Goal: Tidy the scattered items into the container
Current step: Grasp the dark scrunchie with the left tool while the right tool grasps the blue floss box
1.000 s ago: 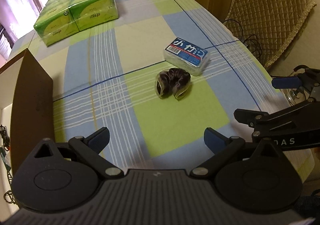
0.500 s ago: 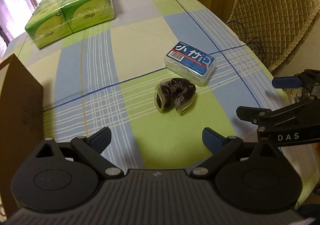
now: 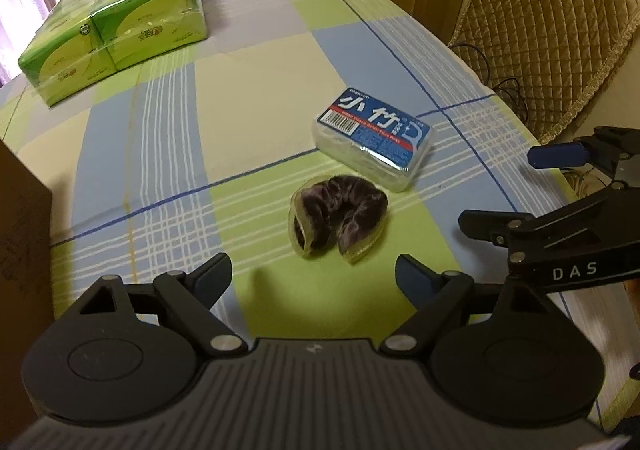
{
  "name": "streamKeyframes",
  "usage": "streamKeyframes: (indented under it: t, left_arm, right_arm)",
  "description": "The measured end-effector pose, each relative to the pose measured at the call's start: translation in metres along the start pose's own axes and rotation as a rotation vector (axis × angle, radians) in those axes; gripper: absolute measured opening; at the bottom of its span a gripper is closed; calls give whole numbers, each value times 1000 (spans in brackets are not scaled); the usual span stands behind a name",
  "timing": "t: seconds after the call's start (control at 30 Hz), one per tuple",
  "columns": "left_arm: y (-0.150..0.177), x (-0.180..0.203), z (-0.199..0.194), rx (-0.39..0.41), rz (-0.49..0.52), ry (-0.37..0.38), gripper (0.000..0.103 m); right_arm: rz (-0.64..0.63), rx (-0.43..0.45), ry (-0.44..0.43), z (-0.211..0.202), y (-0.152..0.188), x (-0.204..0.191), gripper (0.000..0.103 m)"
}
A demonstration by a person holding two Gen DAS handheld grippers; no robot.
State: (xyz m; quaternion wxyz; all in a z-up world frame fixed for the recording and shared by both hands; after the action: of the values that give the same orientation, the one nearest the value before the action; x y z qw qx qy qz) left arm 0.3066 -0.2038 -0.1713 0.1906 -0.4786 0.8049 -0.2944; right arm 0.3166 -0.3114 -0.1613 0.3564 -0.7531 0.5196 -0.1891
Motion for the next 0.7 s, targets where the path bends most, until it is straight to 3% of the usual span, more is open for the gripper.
streamKeyframes:
  t: [0.17,0.3,0.47,0.7]
  left_arm:
    - [-3,1,16,11,20,-1,73]
    - [-9,2,24,36,21,7,69]
    - [-11,2,31,45,54,3,36]
    - [-10,-14,34,48,15,-45,28]
  right_arm:
    - [-30,3,-30,6,-5,-1,100]
    - [-42,4,-63,11,-6,-6,100]
    - [-76,18,-82,23,-11,-18,100]
    - [-112,26,-87,45,-20,-30,100]
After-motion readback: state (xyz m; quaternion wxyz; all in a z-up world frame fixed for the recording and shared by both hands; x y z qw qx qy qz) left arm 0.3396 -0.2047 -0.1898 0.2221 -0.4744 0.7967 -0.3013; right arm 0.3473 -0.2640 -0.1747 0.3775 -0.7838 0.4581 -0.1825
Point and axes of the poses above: each gripper's, at about its wrist camera, not at the fingertips, and z roughly the way its jaws point, x to its right, y to its underside, the point moved 6 cm from there along z, roughly the way its jaws point, and after that the axes turned 11 degrees about x, right-handed, at the moved point
